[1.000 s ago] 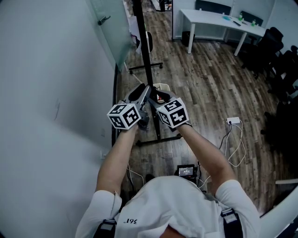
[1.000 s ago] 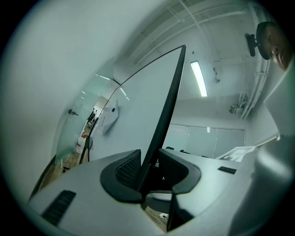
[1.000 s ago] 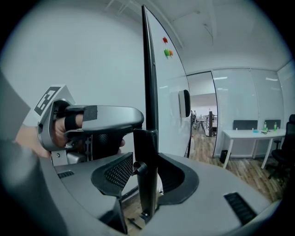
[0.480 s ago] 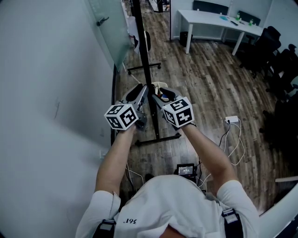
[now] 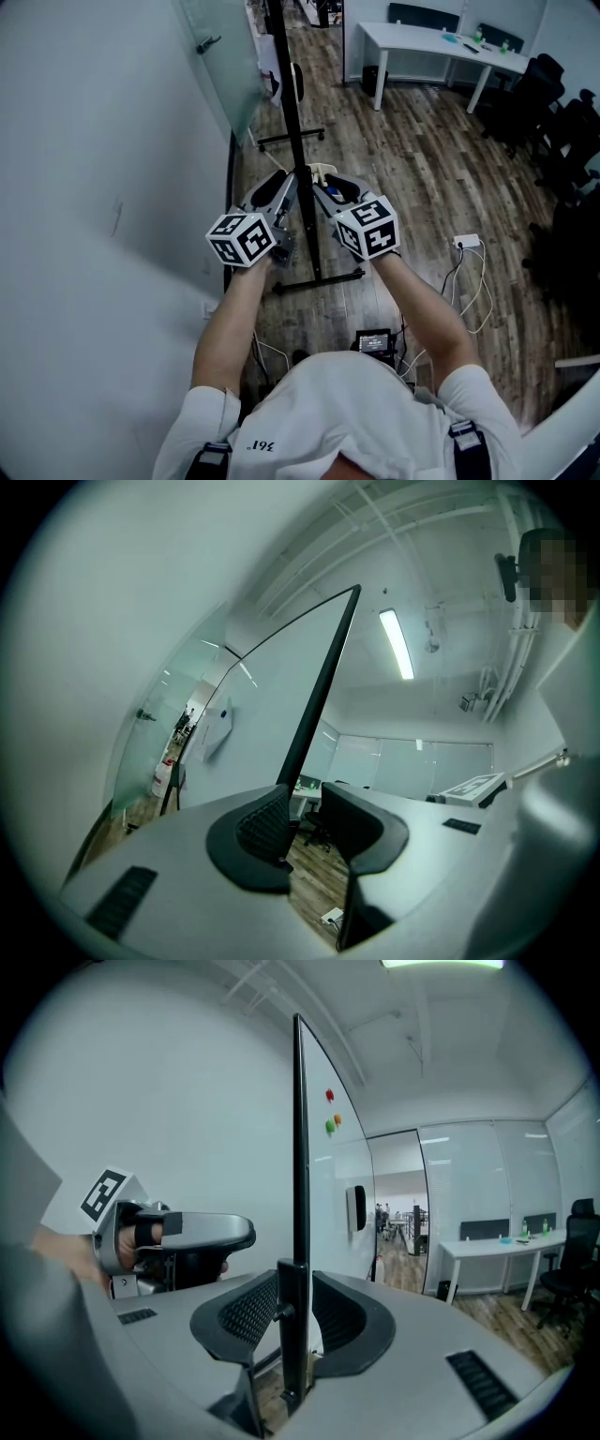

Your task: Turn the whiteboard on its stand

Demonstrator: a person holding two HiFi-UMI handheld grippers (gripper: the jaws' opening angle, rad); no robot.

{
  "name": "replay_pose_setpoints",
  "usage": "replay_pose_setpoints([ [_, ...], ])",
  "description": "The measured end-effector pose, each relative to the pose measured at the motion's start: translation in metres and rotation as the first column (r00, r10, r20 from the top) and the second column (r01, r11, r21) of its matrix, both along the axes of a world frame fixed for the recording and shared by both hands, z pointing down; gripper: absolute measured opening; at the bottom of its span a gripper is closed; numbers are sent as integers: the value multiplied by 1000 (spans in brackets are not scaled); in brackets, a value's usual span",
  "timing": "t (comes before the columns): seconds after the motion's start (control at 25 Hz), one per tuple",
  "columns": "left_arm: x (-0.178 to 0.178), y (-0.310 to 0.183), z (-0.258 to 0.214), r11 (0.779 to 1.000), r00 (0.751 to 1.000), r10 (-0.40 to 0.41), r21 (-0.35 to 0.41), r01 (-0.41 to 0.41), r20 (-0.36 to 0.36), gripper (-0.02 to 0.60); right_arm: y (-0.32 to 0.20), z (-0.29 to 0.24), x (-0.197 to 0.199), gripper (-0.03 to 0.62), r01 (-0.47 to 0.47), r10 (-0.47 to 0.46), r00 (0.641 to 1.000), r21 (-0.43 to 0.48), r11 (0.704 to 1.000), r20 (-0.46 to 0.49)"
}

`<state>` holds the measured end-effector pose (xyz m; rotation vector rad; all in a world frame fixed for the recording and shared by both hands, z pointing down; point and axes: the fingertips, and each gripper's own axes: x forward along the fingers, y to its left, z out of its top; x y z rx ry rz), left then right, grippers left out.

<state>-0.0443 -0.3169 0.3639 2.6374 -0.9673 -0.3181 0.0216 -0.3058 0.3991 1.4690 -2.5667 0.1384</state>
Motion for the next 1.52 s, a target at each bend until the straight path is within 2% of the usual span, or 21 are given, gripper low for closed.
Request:
replay_pose_setpoints([
  [0.24,-8,19,-12,1000,1000,-1,17,1,-9,112,17,-19,8,91,-10,9,1000,32,999,25],
  [0.68,-20,48,-25,999,1000,8,34,-8,1,91,43,-38,24,52,-51,49,998,54,997,44],
  [1.16,-29,78,-26,999,1000,11,46,-11,4,69,73,-50,39,44,-70,63,994,70,995,87],
  [1.52,-32,102,-11,1000,999,26,13,-26,-26,27,100,-44,53,41,-81,72,989,63,995,127],
])
